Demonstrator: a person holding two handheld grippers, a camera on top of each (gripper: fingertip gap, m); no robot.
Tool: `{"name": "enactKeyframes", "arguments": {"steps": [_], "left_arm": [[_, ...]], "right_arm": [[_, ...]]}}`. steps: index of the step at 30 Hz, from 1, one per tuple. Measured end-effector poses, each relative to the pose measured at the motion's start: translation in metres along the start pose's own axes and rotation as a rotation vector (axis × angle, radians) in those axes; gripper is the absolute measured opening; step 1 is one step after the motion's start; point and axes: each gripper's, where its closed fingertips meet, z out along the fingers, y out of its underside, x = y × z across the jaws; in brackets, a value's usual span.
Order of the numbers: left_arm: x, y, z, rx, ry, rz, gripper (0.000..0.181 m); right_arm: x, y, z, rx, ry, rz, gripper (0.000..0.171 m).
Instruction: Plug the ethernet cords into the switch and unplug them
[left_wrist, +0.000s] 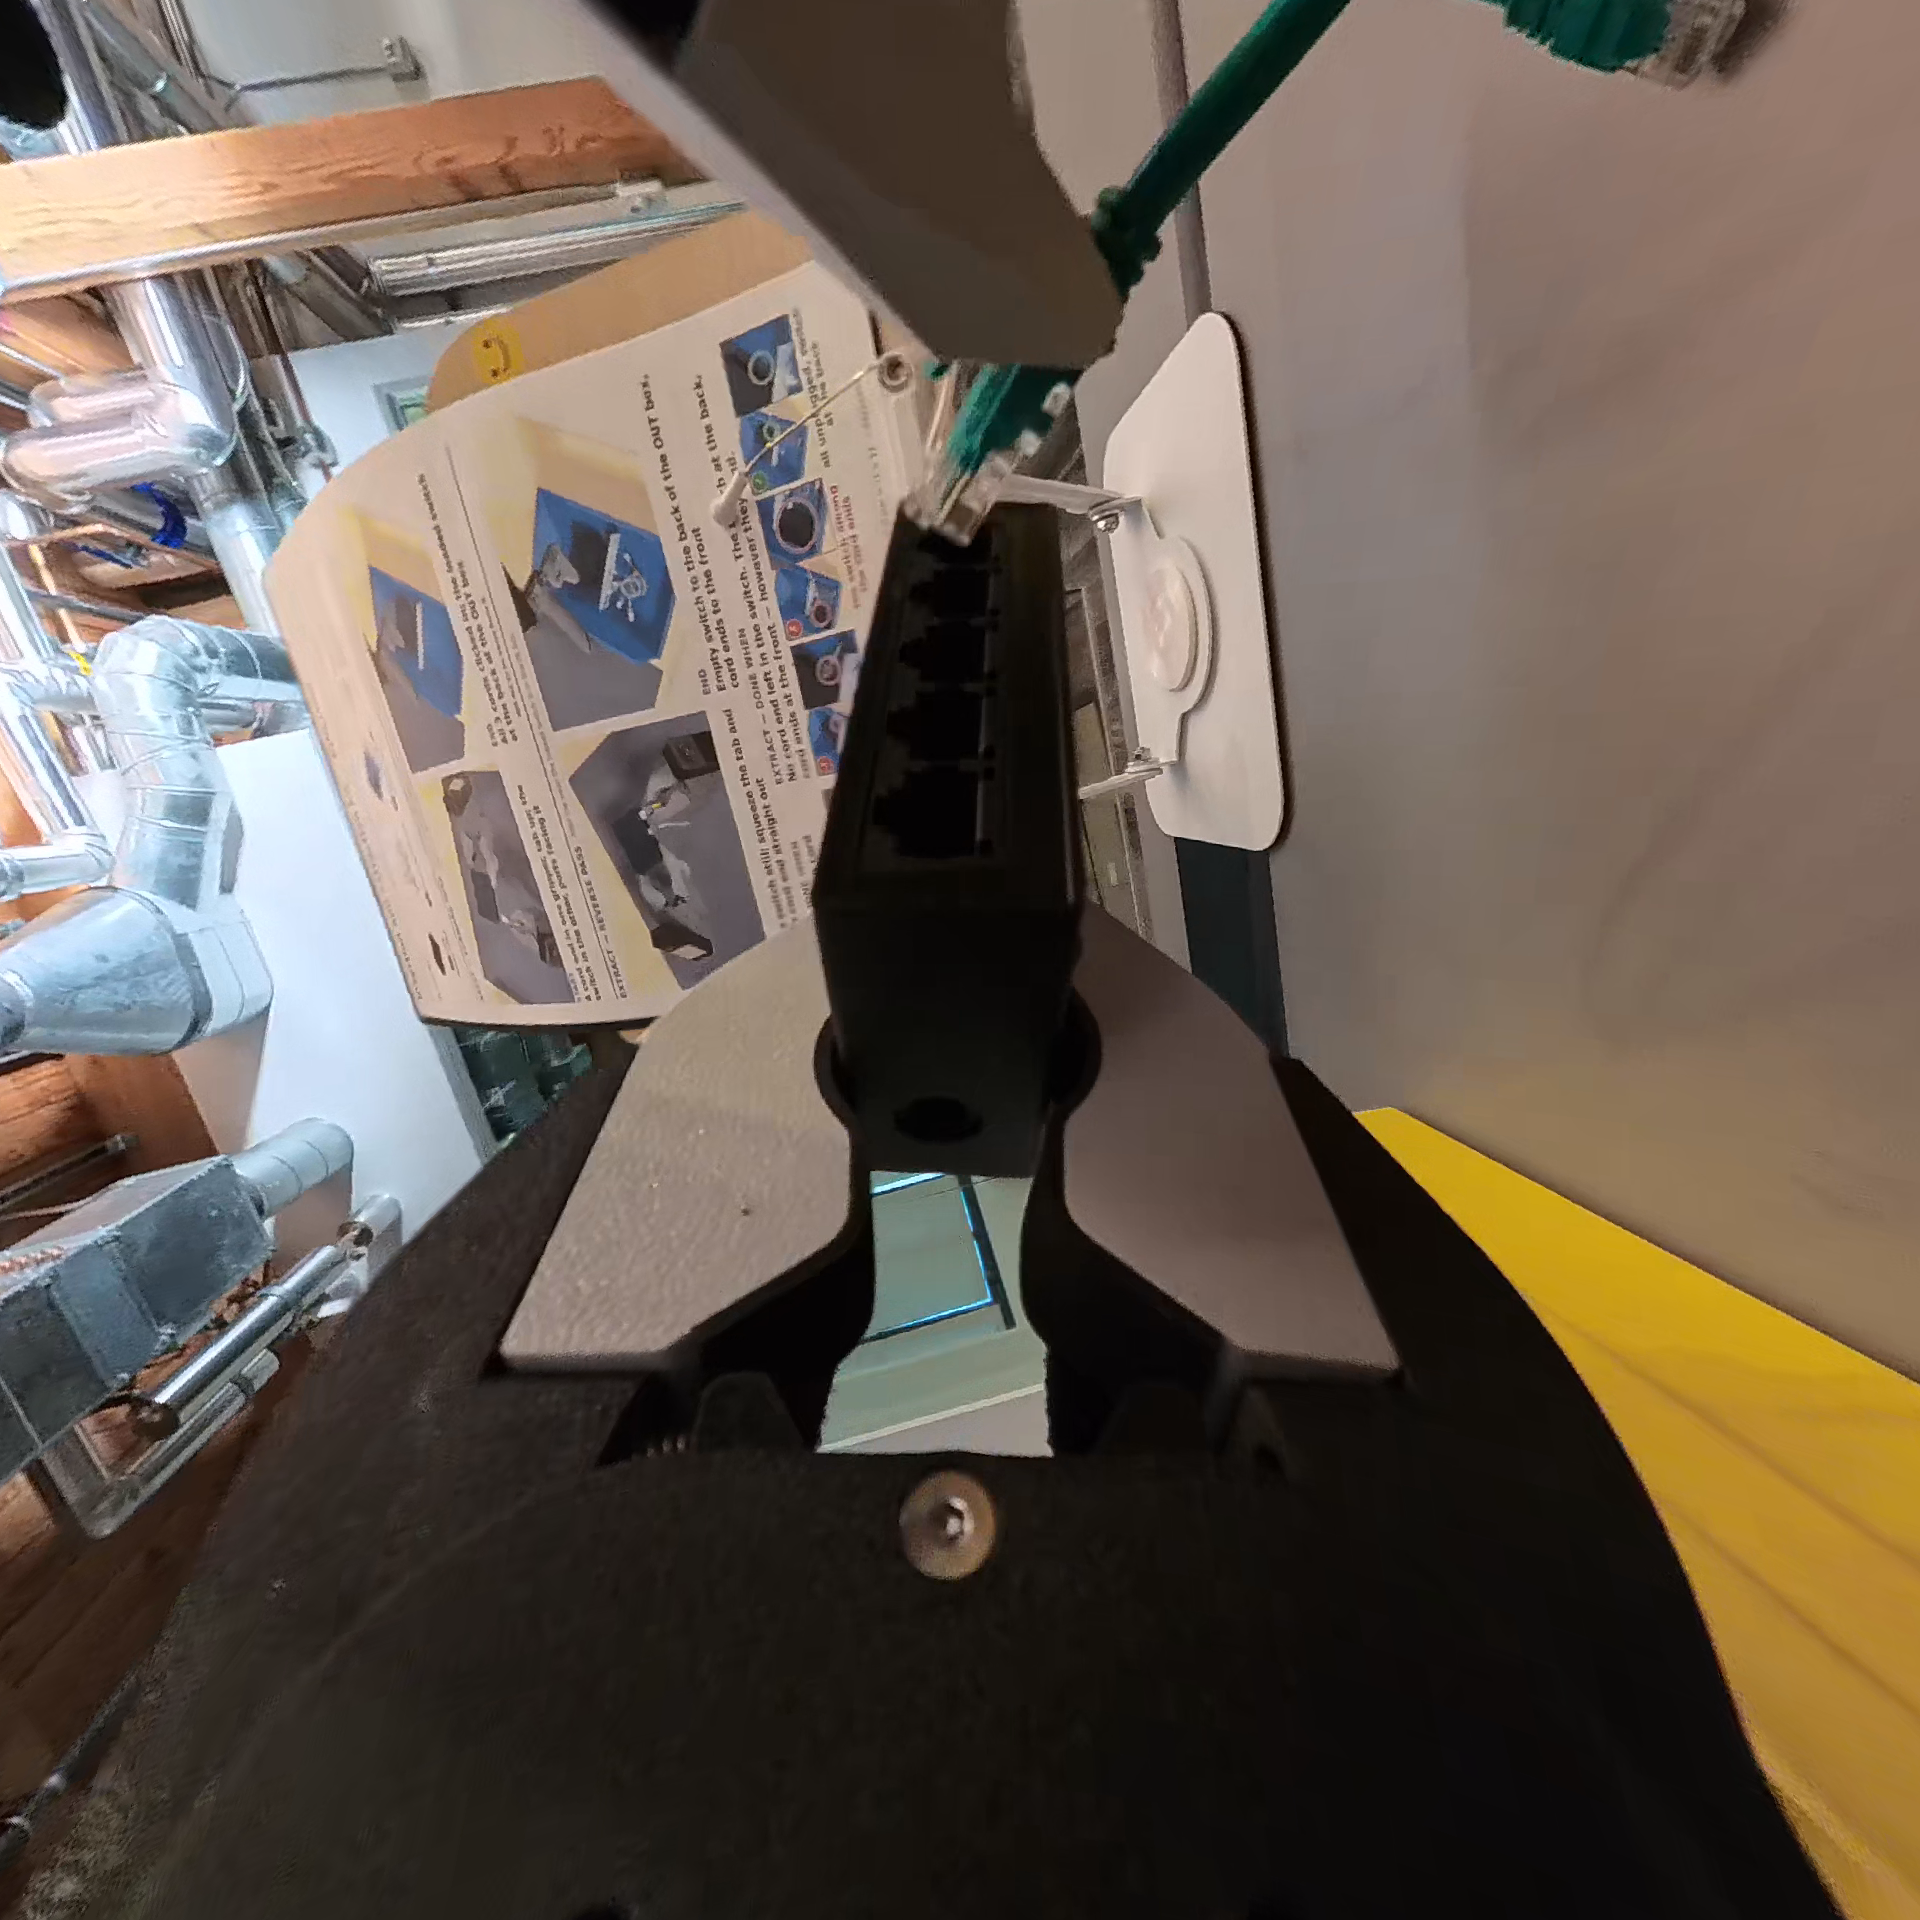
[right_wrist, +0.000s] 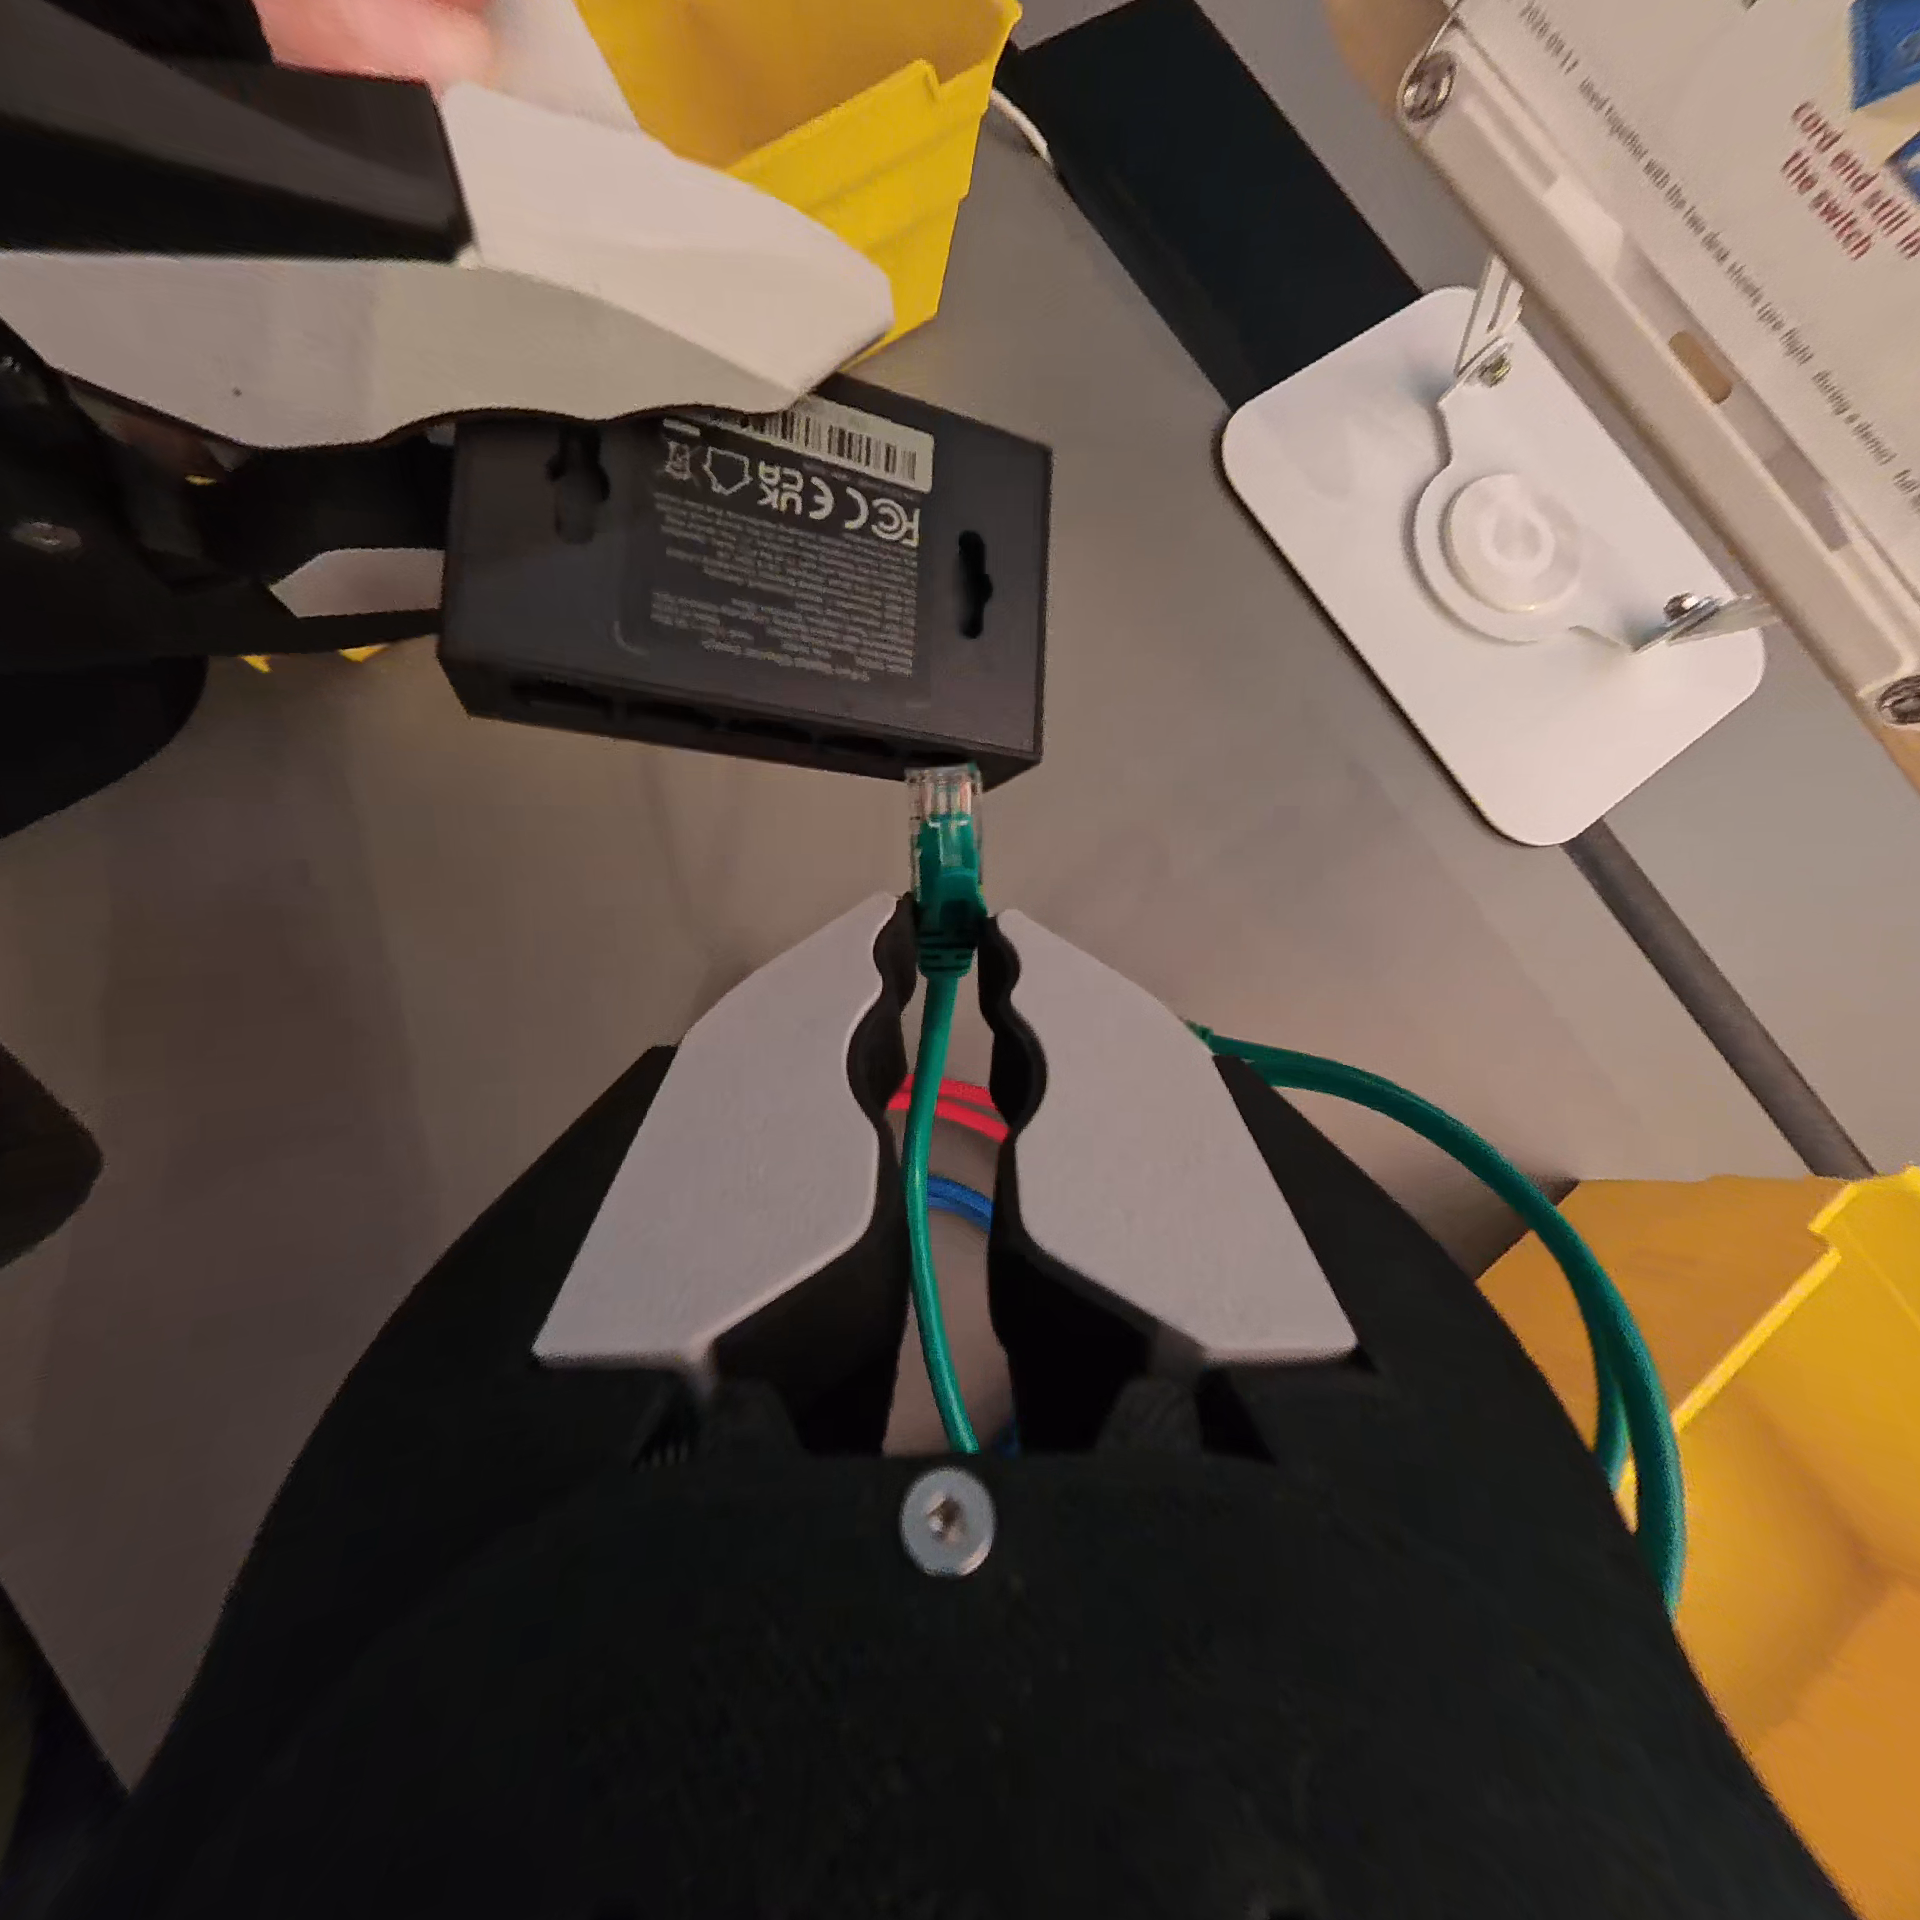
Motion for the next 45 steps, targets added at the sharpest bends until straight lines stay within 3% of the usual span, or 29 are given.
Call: {"name": "enactKeyframes", "arguments": {"steps": [14,24,29,38,45], "left_arm": [[0.028,-0.033,0.014,0.025,0.025,0.136,0.029],[0.036,-0.052,0.013,0.077,0.006,0.211,0.029],[0.047,-0.068,0.01,0.142,0.025,0.265,0.029],[0.026,-0.054,0.003,0.21,-0.015,0.152,0.029],[0.001,-0.026,0.012,0.072,-0.134,0.04,0.029]], "right_arm": [[0.004,0.047,0.016,-0.237,-0.081,0.12,0.013],[0.002,0.062,0.017,-0.289,-0.156,0.23,0.012],[0.003,0.074,0.02,-0.353,-0.15,0.179,0.012],[0.006,0.04,0.007,-0.195,-0.06,-0.012,0.012],[0.0,0.02,-0.013,-0.118,0.02,-0.039,0.012]]}}
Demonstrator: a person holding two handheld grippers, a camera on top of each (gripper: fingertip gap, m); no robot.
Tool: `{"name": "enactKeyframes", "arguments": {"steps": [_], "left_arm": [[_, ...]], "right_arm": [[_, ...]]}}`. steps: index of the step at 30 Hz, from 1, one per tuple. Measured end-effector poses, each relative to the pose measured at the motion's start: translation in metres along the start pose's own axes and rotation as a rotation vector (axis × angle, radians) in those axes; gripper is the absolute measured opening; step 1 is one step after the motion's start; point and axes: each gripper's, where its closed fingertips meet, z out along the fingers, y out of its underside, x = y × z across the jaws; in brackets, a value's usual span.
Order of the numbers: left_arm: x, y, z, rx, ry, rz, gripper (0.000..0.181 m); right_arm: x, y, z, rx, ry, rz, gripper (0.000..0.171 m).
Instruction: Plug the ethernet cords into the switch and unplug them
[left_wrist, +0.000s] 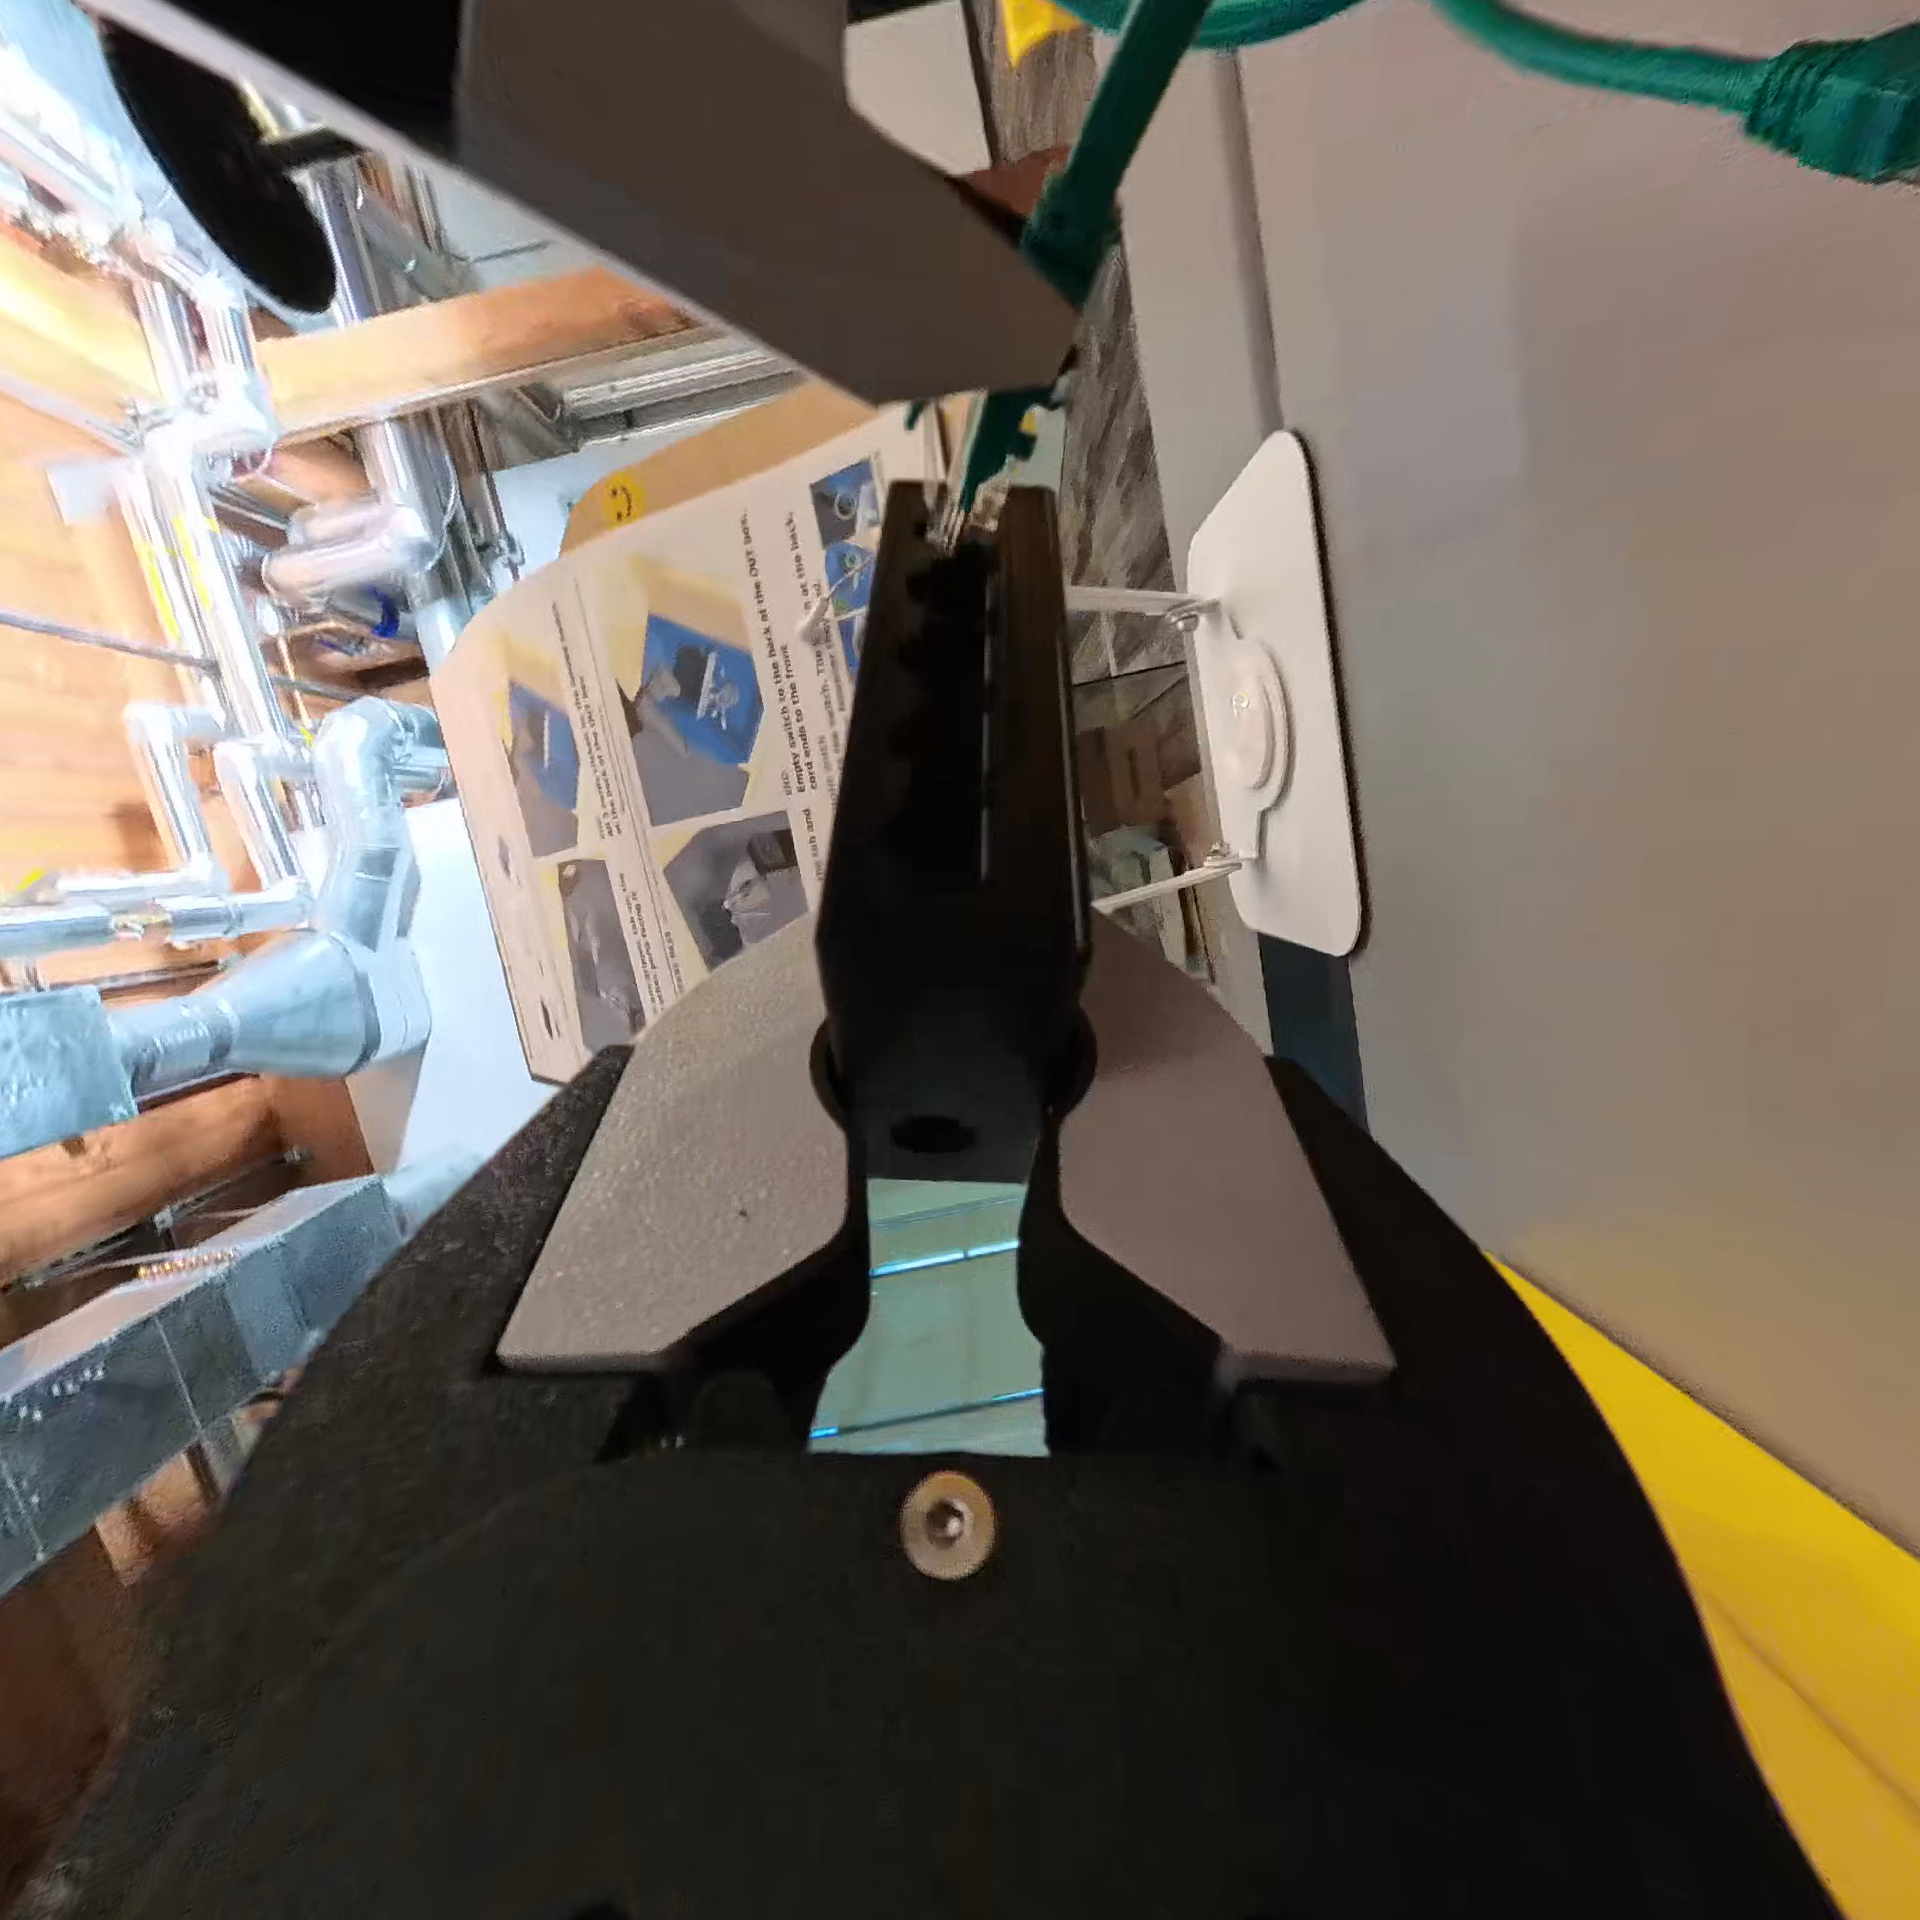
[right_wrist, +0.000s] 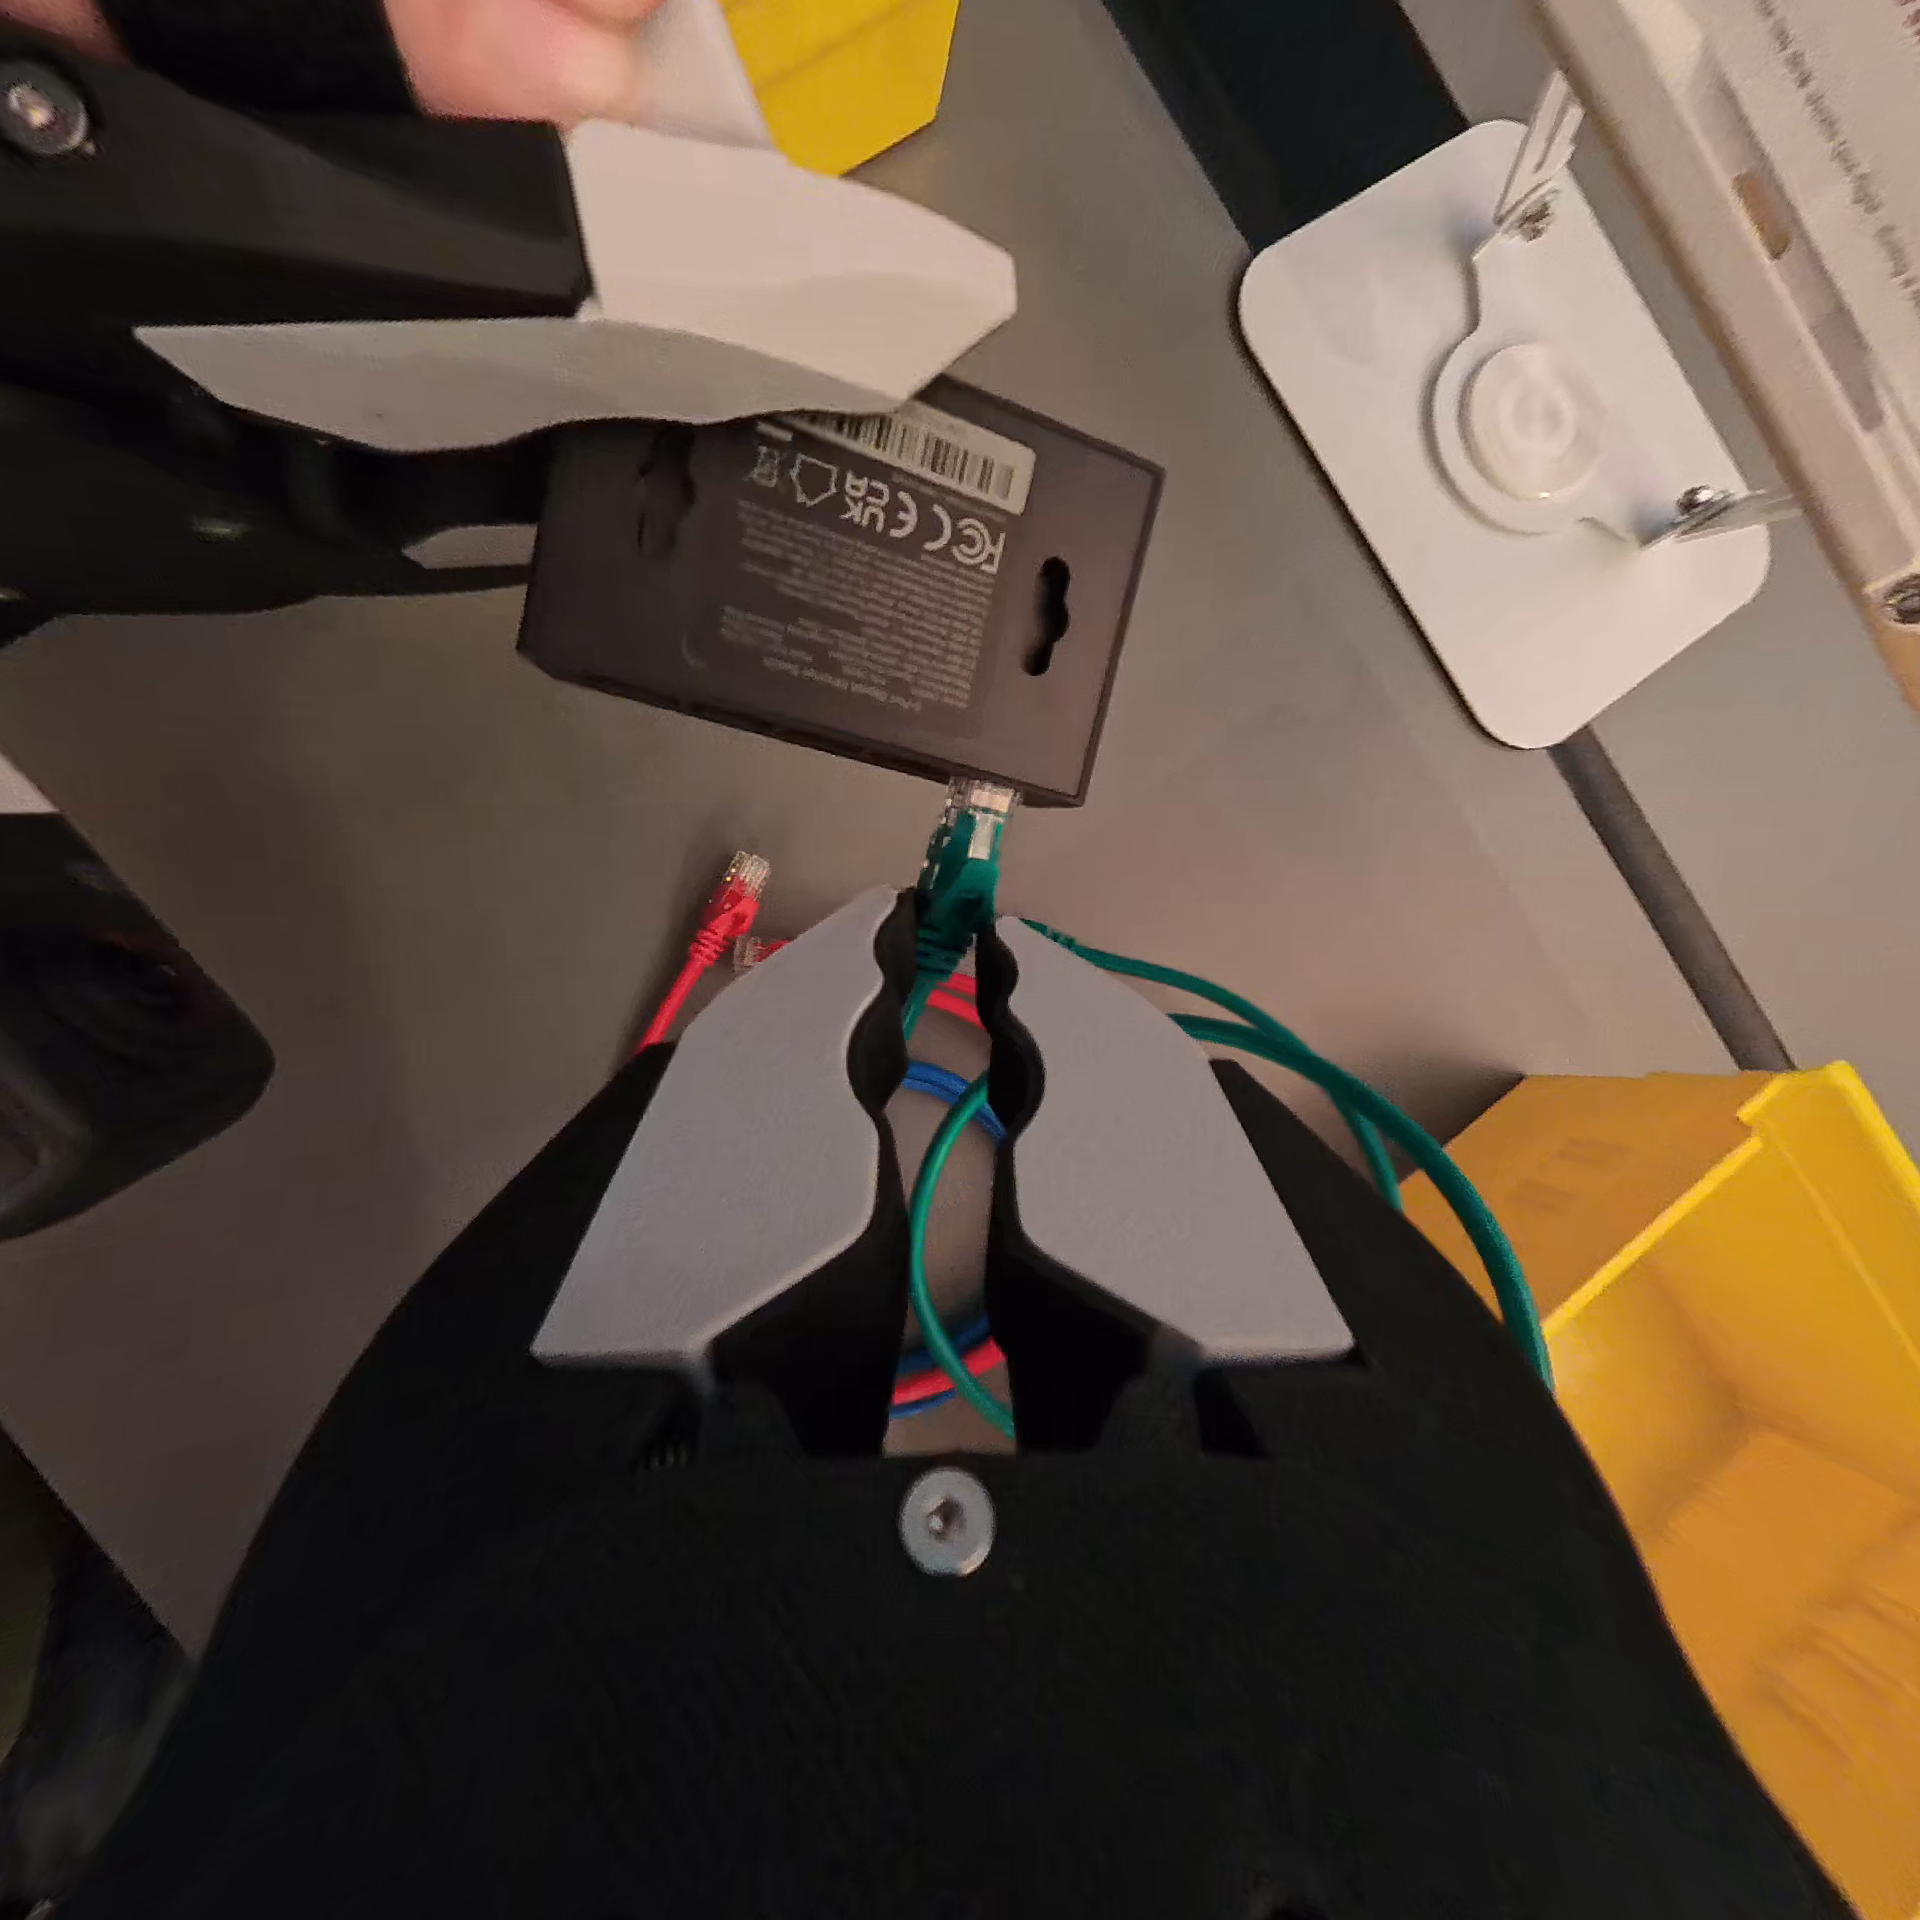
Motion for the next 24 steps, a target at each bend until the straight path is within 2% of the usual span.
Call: {"name": "enactKeyframes", "arguments": {"steps": [5,10,15,19,24], "left_arm": [[-0.016,-0.008,-0.001,0.056,-0.105,-0.092,0.033],[-0.017,-0.024,-0.004,0.11,-0.153,-0.035,0.036],[-0.014,-0.024,0.0,0.093,-0.129,-0.088,0.038],[-0.02,-0.027,-0.004,0.122,-0.13,-0.152,0.047],[-0.013,-0.029,-0.006,0.131,-0.085,-0.096,0.041]], "right_arm": [[-0.001,-0.004,-0.007,0.027,0.007,0.044,0.012],[0.002,0.0,-0.006,0.006,0.028,0.044,0.012],[0.003,-0.001,-0.006,0.008,0.037,0.049,0.012],[-0.002,-0.004,-0.008,0.023,0.02,0.05,0.012],[-0.004,-0.002,-0.01,0.009,0.025,0.01,0.012]]}}
